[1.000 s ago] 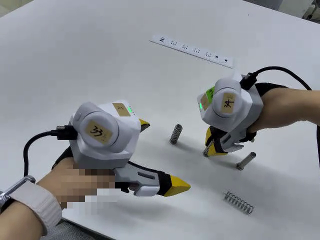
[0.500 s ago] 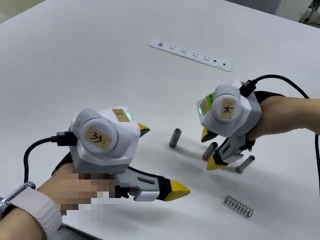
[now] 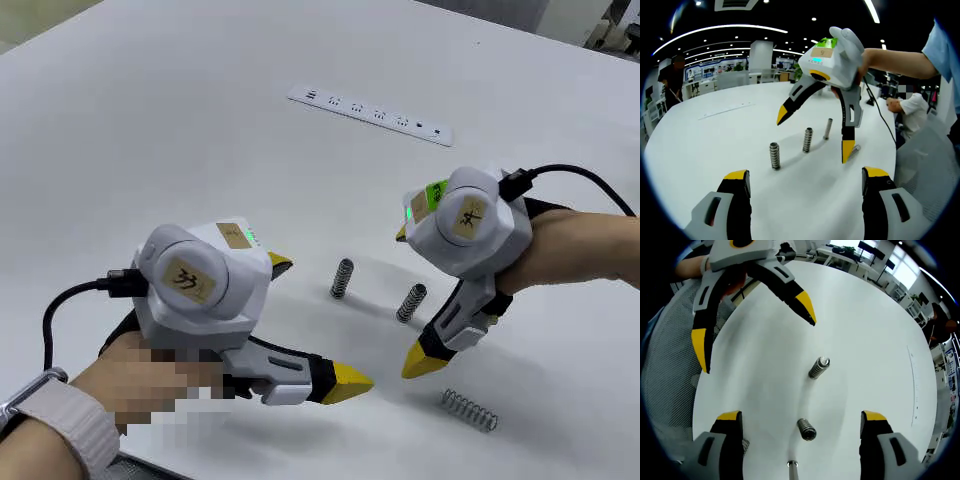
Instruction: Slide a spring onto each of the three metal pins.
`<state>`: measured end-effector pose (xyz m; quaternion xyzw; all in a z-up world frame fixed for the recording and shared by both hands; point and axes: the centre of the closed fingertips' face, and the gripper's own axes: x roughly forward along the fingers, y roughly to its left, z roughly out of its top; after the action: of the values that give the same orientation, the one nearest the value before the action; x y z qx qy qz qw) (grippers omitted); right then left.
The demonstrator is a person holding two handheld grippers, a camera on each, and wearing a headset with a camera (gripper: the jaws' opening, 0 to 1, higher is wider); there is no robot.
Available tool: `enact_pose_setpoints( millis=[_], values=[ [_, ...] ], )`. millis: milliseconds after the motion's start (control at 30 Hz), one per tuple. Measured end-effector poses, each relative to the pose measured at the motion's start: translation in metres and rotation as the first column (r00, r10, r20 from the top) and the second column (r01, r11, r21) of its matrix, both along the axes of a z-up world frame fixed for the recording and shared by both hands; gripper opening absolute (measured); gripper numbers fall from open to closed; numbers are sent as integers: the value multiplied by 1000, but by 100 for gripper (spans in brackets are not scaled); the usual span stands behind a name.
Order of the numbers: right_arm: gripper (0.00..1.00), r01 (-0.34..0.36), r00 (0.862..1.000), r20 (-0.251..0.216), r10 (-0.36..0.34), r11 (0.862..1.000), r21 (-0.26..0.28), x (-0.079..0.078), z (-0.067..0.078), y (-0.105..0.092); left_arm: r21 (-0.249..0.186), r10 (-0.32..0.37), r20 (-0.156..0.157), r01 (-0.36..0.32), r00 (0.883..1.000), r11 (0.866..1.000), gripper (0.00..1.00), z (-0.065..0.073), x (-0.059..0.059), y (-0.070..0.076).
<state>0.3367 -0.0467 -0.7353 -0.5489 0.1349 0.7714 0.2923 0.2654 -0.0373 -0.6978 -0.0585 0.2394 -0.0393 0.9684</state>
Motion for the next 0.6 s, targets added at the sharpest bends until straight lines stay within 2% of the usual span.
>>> enact_pose_setpoints(
  millis=[100, 300, 500, 600],
  values=[
    [99, 17, 1000, -12, -16, 1000, 20, -1, 1, -4, 0, -1, 1, 1, 1000, 1000, 94, 0, 0, 0],
    [99, 72, 997, -40, -69, 993, 94, 3, 17, -6, -1, -4, 1, 4, 1000, 1000, 93, 0, 0, -2],
    [99, 121, 992, -58, -113, 981, 150, 11, 34, -15, -4, -14, -3, 14, 1000, 1000, 93, -2, 0, -6],
    [99, 161, 986, -76, -149, 971, 177, 18, 40, -22, 1, -12, -2, 12, 1000, 1000, 93, -2, 0, -6]
  ],
)
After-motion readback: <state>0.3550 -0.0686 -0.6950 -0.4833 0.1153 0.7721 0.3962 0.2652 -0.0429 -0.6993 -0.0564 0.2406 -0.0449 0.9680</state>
